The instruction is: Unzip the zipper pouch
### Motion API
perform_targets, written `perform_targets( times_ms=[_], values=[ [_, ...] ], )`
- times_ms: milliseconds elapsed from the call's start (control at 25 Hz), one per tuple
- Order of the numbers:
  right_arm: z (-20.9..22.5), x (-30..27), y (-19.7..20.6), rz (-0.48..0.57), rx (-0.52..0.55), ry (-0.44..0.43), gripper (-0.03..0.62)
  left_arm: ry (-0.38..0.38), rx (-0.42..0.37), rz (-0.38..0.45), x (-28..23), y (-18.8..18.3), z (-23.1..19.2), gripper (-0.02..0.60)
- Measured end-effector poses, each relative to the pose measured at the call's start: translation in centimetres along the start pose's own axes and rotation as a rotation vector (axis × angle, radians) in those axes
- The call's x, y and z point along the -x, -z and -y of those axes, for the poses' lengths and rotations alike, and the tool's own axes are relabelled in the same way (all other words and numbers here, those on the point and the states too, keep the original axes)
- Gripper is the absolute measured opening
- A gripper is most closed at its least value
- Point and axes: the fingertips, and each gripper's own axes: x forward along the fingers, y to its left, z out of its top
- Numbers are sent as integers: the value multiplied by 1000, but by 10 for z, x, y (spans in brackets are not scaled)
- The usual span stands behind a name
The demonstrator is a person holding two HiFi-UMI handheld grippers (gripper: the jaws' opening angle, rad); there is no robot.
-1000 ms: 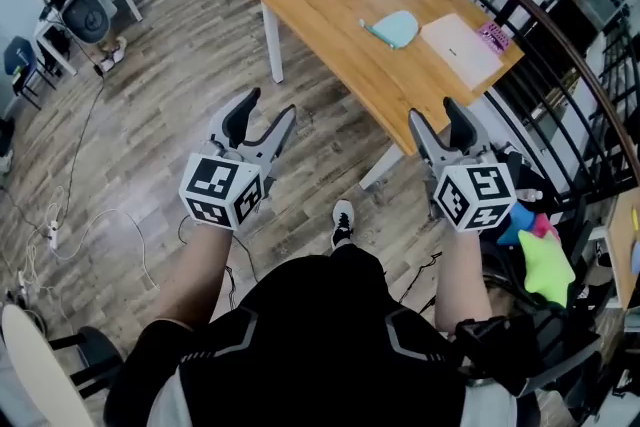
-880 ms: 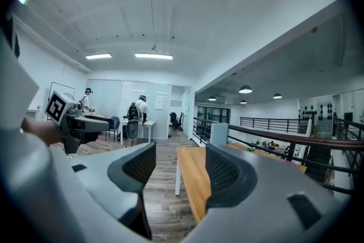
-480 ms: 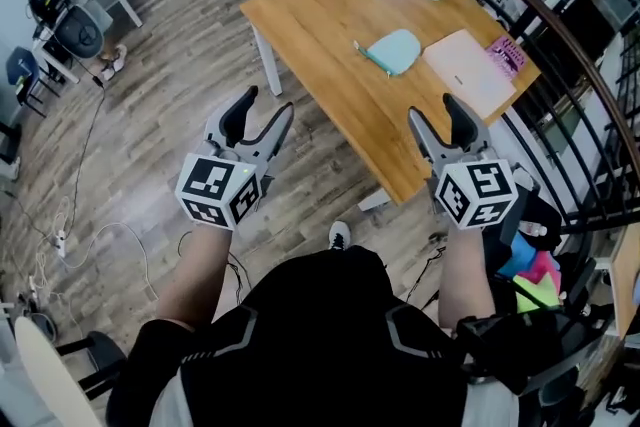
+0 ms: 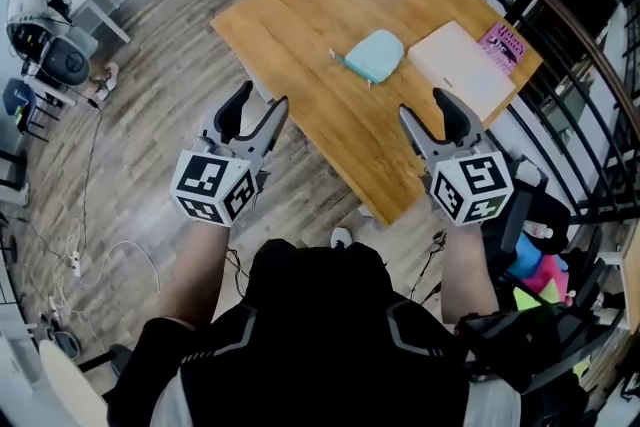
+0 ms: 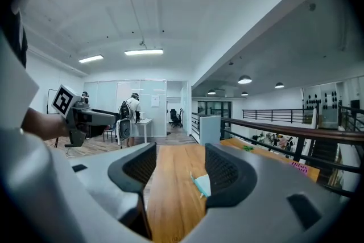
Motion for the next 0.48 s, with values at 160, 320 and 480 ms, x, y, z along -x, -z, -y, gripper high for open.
perform_targets(
  times_ms=[160, 320, 480],
  values=[
    [13, -12, 4, -6, -17, 15, 275, 30, -16, -24, -25, 0, -4, 264],
    [20, -26, 3, -13, -21, 50, 275, 67, -13, -18, -47, -1, -18, 265],
    [19, -43, -2, -28, 9, 100, 275, 135, -1, -8, -71, 1, -39, 264]
  ],
)
